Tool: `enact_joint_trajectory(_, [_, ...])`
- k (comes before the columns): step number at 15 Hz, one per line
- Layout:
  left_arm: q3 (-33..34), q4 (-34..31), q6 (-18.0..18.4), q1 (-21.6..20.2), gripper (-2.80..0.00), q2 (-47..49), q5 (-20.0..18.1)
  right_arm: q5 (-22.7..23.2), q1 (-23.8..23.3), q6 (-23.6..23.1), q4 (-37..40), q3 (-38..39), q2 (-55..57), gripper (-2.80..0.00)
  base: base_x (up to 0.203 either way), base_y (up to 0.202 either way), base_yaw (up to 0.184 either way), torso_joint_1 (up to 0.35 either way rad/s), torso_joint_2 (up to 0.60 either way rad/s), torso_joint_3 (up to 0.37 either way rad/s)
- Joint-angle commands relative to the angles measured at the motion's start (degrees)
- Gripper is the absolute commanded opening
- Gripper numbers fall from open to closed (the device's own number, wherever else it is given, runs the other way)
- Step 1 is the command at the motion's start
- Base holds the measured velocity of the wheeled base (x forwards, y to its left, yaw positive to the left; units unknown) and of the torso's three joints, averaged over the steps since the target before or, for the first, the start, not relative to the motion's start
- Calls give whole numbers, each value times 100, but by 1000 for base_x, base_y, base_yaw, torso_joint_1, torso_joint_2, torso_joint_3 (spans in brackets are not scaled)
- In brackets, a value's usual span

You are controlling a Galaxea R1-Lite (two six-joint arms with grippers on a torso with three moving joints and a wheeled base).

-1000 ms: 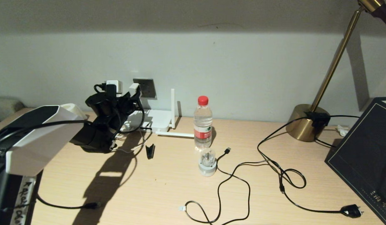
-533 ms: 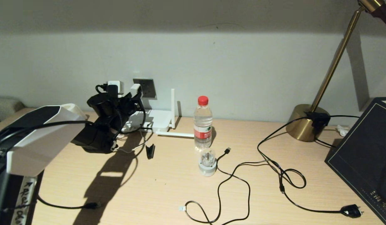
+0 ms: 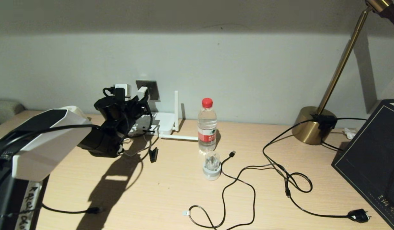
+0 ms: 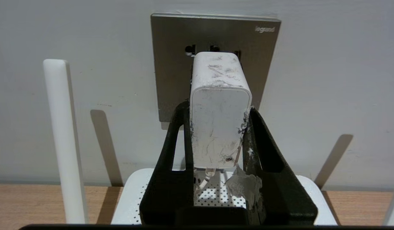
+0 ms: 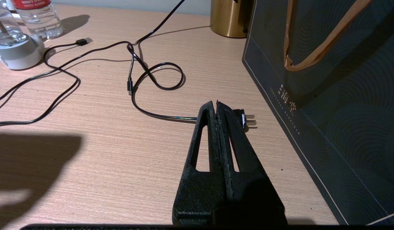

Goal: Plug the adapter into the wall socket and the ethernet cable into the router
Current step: Plug plug into socket

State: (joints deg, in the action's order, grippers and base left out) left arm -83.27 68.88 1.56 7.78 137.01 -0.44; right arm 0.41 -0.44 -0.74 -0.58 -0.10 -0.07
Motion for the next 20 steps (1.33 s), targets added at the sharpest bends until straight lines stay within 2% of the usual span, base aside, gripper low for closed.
enact_joint_trajectory(1, [-5, 38, 2, -18, -280, 28, 0, 2, 0, 2, -4, 1, 7, -280, 0, 0, 0, 0, 0, 0])
enact_joint_trajectory(7, [-45, 8, 2, -40, -280, 36, 0, 2, 0, -5, -4, 1, 7, -280, 0, 0, 0, 0, 0, 0])
enact_joint_trajectory(10, [-303, -137, 2, -40, -280, 71, 8, 2, 0, 4, -4, 1, 7, -280, 0, 0, 0, 0, 0, 0])
enact_joint_trajectory(20, [-236, -88, 2, -84, -280, 115, 9, 2, 0, -5, -4, 1, 7, -280, 0, 0, 0, 0, 0, 0])
